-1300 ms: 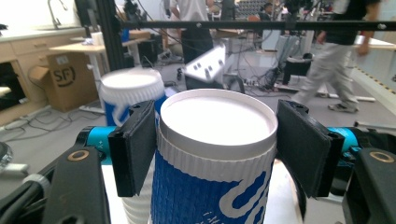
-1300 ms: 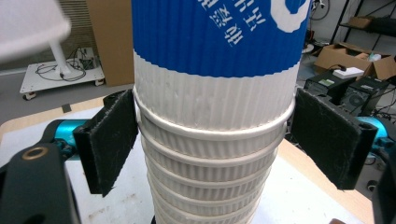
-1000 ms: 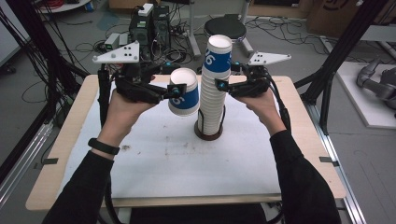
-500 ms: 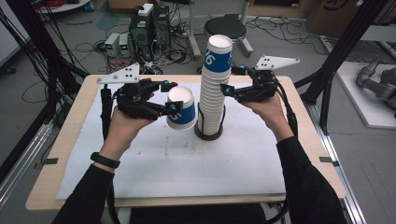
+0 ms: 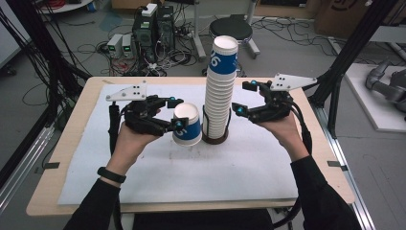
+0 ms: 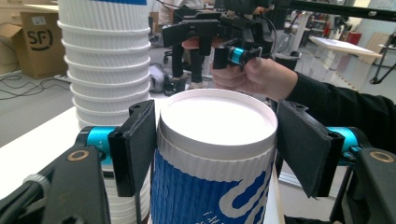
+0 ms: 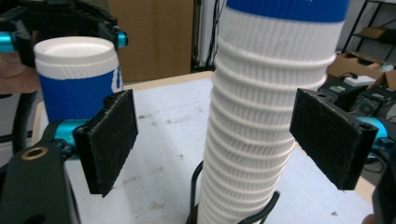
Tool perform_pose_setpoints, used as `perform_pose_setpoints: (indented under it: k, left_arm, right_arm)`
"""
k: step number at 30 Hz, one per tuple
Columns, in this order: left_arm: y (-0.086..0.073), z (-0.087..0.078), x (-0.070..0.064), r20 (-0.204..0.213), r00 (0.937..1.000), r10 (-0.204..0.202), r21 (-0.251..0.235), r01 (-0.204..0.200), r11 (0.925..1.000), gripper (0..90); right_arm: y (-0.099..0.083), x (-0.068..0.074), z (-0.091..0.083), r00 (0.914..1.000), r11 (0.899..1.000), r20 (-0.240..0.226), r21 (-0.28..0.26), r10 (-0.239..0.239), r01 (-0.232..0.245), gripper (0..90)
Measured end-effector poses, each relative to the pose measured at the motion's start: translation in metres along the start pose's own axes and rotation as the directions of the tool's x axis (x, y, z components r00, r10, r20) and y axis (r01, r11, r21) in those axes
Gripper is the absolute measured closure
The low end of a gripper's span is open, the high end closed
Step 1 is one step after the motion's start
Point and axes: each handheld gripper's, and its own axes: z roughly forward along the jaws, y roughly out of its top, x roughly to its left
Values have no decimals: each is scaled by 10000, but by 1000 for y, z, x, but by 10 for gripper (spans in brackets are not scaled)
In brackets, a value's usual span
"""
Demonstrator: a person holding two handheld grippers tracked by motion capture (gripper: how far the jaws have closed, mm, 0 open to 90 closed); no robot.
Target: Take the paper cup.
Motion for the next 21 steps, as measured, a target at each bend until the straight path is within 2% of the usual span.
perform_pose_setpoints:
  k: [4, 10, 21]
  left_arm:
    - [-7, 3, 0, 111, 9999, -37, -92, 38, 10000, 307]
    - [-16, 5, -1, 115, 9999, -109, 10, 109, 9999, 307]
    - [-29, 1, 2, 21, 9997, -232, -3, 232, 9997, 307]
  right_arm:
    - [-8, 8, -4, 9996, 9999, -269, -158, 6, -11, 155]
    - [-24, 20, -7, 9993, 9996, -369, -256, 67, -77, 155]
    - [-52, 30, -7, 9986, 9997, -483, 110, 220, -215, 156]
